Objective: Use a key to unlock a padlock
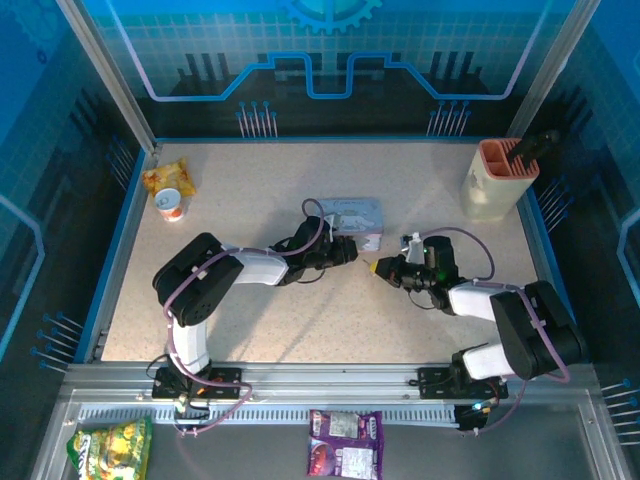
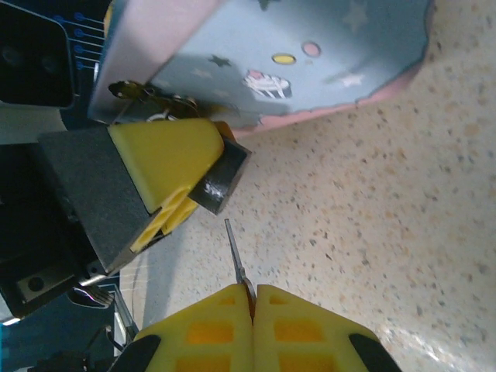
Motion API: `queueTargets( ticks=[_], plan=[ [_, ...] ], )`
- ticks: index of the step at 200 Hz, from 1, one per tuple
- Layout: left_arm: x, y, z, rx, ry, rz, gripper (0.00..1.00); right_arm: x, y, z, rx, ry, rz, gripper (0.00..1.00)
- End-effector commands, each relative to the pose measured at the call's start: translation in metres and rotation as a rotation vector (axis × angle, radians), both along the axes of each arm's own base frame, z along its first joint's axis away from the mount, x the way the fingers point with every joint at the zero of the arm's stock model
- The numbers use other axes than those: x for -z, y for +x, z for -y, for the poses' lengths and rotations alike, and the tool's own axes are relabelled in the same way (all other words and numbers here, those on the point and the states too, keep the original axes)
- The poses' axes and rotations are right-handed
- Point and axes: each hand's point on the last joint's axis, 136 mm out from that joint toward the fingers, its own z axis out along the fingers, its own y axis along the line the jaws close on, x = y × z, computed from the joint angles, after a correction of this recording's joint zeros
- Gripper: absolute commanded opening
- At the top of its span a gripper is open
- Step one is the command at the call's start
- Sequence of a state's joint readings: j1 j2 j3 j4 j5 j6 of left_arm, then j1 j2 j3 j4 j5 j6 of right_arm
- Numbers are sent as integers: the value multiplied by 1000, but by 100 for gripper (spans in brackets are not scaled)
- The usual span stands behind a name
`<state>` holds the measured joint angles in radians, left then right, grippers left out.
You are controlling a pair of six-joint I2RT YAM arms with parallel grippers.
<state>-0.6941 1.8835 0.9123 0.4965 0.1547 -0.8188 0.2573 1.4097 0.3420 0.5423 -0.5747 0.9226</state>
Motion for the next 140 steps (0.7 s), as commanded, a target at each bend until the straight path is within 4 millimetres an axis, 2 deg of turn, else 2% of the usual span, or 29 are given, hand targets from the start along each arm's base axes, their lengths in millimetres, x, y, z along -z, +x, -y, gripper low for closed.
queueTargets(
  ticks=[1,45,91,140],
  plan=[
    [-45,4,9,22,-126,69,17,-12,12,-1,-28,49,67,0],
    [-54,5,9,-2,-181,48,16,-15,17,4,-45,150,85,0],
    [-55,7,10,-13,-205,31,15,-18,13,2,-93,116,114,0],
    [-58,7,13,-8,-222,26,14,-17,17,-1,-107,163,113,0]
  ],
)
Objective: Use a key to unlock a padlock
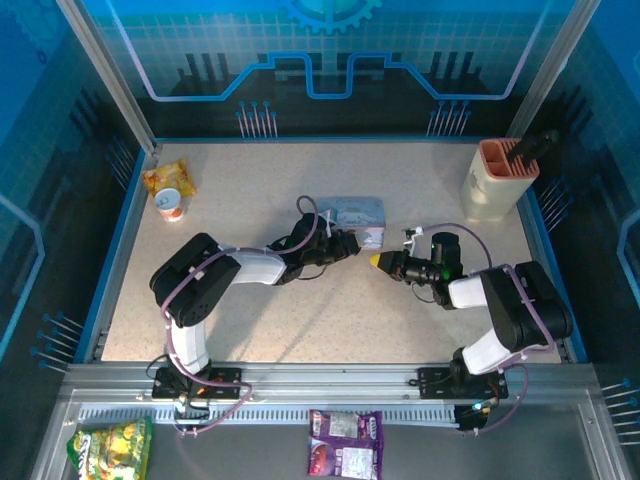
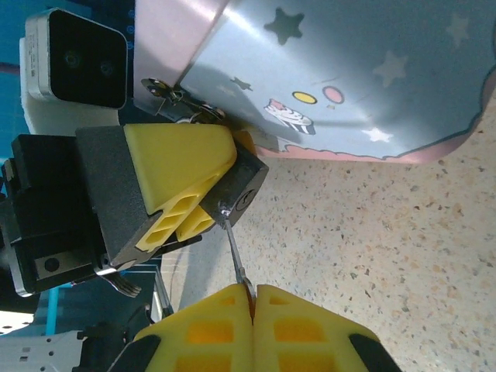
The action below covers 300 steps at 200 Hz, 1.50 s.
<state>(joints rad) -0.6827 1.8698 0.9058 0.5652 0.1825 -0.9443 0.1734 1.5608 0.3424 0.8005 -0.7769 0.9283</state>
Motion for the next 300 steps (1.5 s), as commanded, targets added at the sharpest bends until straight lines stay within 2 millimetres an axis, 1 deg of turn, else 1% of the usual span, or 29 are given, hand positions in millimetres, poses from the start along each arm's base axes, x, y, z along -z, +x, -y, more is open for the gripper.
queueTargets(
  ticks=[1,32,63,82,108,161,192,237,300],
  plan=[
    [-40,1,9,34,-101,72,15,-7,6,-1,-19,35,35,0],
    [-41,0,10,39,-110,72,14,-2,7,0,-19,57,23,0],
    [-43,-1,12,54,-119,73,14,-3,7,0,-17,88,7,0],
    [-44,-2,12,58,-122,76,14,2,7,1,-16,92,-8,0],
    [-48,-2,13,65,-132,85,14,4,8,0,-14,116,-14,0],
    [-47,-2,13,67,-130,87,14,8,7,-1,-10,156,-27,0],
    [-51,-1,13,64,-152,90,14,7,4,0,-11,165,-29,0],
    [-50,-2,11,66,-146,91,14,5,1,1,-16,179,-25,0],
    [-52,-1,12,71,-153,90,14,7,3,1,-9,201,-28,0]
  ],
)
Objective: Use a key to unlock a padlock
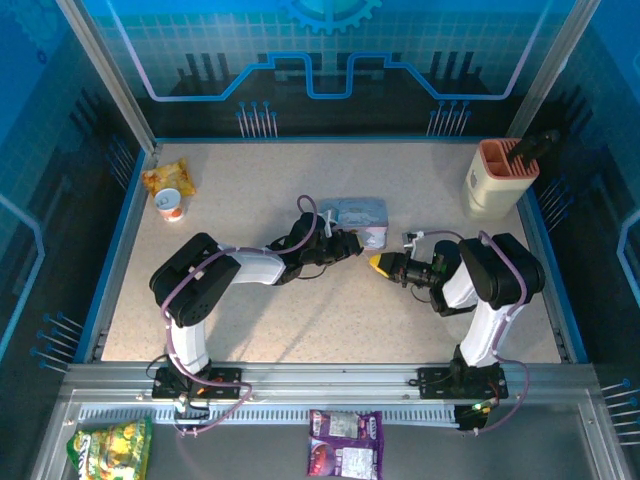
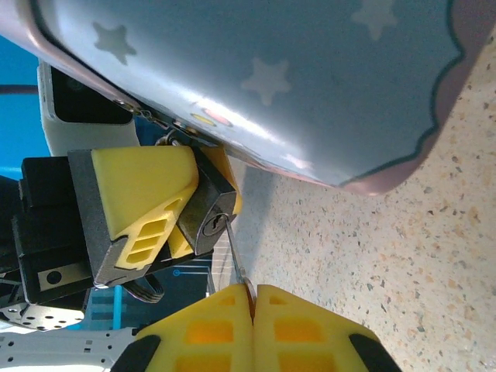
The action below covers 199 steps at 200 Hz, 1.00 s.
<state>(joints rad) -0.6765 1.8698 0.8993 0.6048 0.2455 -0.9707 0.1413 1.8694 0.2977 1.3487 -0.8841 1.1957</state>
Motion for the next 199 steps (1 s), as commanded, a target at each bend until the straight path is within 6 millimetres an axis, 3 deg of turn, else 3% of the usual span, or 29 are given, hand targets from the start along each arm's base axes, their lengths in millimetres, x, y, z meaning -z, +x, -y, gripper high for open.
queueTargets(
  ticks=[1,199],
  plan=[
    [-45,3,7,29,-99,101,14,-3,0,3,-4,18,21,0],
    [-44,4,4,20,-92,104,13,-6,-7,3,-12,20,29,0]
  ],
)
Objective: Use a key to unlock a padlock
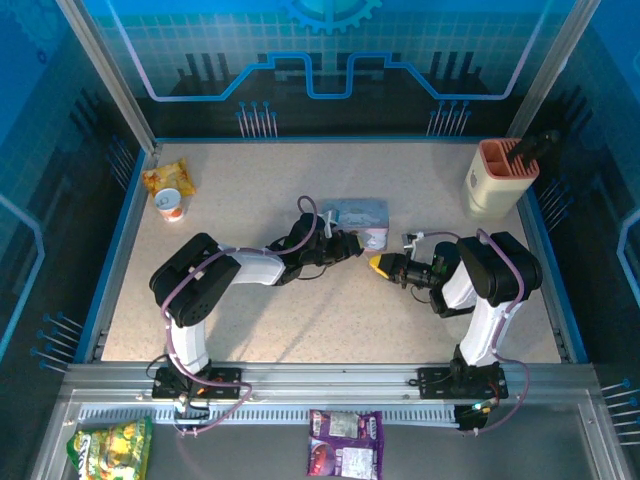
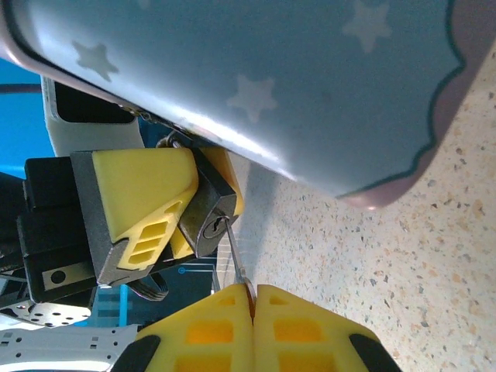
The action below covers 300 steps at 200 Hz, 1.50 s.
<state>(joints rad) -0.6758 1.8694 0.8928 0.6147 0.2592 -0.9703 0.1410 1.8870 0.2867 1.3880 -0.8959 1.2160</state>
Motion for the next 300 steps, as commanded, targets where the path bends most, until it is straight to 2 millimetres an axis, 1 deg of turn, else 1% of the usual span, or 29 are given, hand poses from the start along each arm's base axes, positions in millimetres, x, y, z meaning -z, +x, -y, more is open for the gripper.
queueTargets(
  ticks=[1,39,94,190,300],
  plan=[
    [-44,6,4,8,-86,104,13,-7,-3,3,-5,7,37,0],
    [-44,7,4,4,-87,104,14,-8,-4,3,-7,7,38,0],
    [-42,3,3,7,-89,94,13,-16,-2,2,-14,18,57,0],
    [-45,-2,6,13,-108,92,13,-12,0,0,-13,14,47,0],
    [-49,-8,13,39,-123,91,13,-18,1,-3,-22,21,61,0]
  ],
)
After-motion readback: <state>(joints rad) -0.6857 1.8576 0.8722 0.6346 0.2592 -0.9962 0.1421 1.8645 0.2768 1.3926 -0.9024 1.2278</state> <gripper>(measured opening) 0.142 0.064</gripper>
